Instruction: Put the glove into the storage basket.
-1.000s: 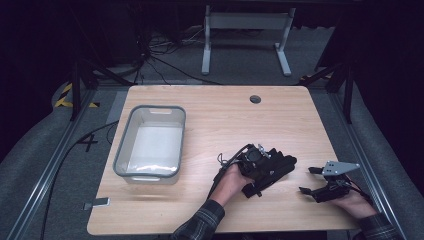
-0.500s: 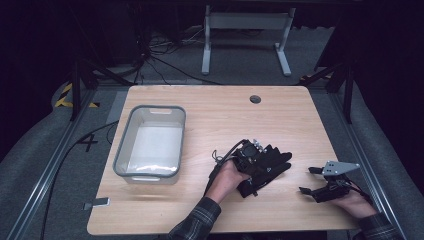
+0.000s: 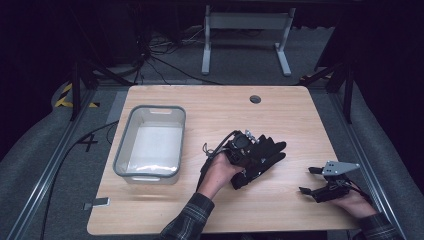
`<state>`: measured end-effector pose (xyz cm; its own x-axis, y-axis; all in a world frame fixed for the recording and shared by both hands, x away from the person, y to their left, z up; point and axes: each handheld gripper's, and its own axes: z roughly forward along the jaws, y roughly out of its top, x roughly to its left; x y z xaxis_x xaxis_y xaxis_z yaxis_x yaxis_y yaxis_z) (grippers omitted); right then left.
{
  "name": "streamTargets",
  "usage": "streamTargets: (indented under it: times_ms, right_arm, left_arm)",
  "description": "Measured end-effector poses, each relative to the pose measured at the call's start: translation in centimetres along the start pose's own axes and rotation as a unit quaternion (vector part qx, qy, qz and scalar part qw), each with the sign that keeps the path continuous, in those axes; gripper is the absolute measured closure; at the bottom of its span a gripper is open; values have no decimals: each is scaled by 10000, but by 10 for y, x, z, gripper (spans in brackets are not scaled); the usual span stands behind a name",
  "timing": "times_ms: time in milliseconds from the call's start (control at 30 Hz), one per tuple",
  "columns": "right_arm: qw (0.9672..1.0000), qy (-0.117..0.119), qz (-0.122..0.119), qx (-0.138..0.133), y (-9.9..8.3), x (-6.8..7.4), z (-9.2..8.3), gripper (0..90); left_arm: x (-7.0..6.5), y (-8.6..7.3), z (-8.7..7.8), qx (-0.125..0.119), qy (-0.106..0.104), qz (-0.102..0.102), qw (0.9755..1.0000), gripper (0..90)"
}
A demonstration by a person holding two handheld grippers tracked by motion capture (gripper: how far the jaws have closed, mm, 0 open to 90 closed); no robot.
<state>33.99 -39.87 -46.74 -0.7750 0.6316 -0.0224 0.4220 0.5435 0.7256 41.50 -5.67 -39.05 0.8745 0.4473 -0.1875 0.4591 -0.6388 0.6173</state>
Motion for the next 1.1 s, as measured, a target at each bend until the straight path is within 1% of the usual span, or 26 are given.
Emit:
streamTargets:
  times_ms: [133, 167, 200, 233, 367, 400, 600, 733, 867, 933, 967, 1067, 1100]
  right_arm:
    - [10000, 1, 0, 0, 0, 0, 0, 126]
    - [10000, 1, 0, 0, 0, 0, 0, 126]
    - [10000, -2, -2, 0, 0, 0, 0, 126]
    - [10000, 0, -2, 0, 0, 0, 0, 126]
    - [10000, -1, 0, 0, 0, 0, 0, 126]
    - [10000, -1, 0, 0, 0, 0, 0, 126]
    - [10000, 0, 1, -1, 0, 0, 0, 126]
    - [10000, -1, 1, -1, 0, 0, 0, 126]
    - [10000, -2, 1, -2, 0, 0, 0, 126]
    - [10000, -2, 2, 0, 0, 0, 0, 126]
    - [10000, -3, 1, -2, 0, 0, 0, 126]
    - [10000, 0, 2, 0, 0, 0, 0, 126]
    - [10000, 0, 2, 0, 0, 0, 0, 126]
  left_arm:
    - [7, -2, -17, -107, 74, -114, 9999, 715]
    - [7, -2, -17, -107, 74, -114, 9999, 715]
    - [9, -3, -21, -124, 96, -150, 9998, 715]
    - [12, -4, -28, -172, 120, -209, 9996, 715]
    - [19, -6, -45, -246, 235, -296, 9990, 714]
    - [19, -6, -45, -246, 235, -296, 9990, 714]
    - [33, -14, -74, -364, 430, -438, 9975, 715]
    - [45, -24, -98, -440, 610, -580, 9955, 715]
    - [53, -33, -116, -462, 763, -670, 9938, 714]
    - [59, -40, -126, -522, 866, -753, 9920, 714]
    - [62, -45, -132, -560, 929, -816, 9907, 715]
    - [68, -55, -144, -636, 1058, -957, 9877, 715]
    - [68, -55, -144, -636, 1058, -957, 9877, 715]
